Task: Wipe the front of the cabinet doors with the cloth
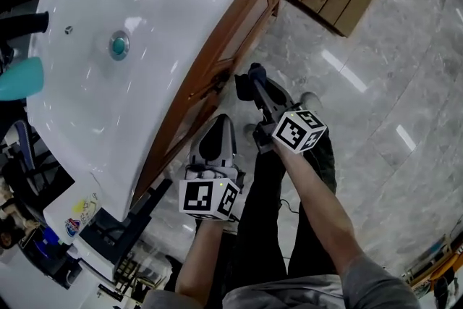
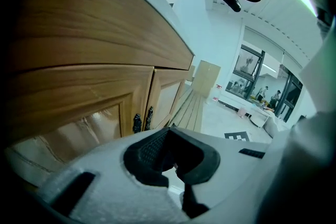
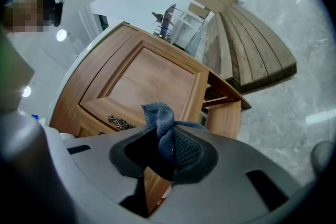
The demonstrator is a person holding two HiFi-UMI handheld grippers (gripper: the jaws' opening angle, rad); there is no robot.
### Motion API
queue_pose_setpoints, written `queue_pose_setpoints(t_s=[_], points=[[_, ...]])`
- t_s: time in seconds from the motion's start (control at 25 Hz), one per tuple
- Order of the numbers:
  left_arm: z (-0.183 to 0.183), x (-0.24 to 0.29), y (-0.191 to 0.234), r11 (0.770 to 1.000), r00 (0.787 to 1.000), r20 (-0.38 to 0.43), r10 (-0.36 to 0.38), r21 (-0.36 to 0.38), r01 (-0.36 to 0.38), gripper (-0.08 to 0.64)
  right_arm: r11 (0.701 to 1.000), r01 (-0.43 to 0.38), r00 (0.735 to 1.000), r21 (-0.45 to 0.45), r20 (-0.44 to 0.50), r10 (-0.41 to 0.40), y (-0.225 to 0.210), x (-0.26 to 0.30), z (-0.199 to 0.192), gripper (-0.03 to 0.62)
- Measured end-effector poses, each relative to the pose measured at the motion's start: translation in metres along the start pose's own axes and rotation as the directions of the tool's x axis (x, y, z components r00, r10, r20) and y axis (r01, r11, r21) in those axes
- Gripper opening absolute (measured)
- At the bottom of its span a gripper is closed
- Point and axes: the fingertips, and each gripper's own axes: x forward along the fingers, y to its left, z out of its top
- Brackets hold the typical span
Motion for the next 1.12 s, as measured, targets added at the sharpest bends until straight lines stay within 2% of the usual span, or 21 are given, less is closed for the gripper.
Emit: queue_pose_setpoints(t_s=[0.28,0.76,1.12], points=[[-0.015,0.014,0.012,0.999,1.0,-0.016,-0.024,0.023,0.024,0.008,0.999,0.021,1.0,0.03,0.01,-0.021,-0.026,0.024,-0.017,0.081],[-0.028,0.036,0.024,0.997,0.999,-0.013,-0.044,0.059,0.044,0.008,0.997,0.009,1.0,0.083,0.004,-0.01,-0.049,0.062,-0.038,0.081],[-0.028,0.034,0.035,0.997,0.999,-0.022,-0.031,0.074,0.032,0.008,0.99,0.026,1.0,0.138,0.012,-0.028,-0.049,0.069,-0.042,0.08]])
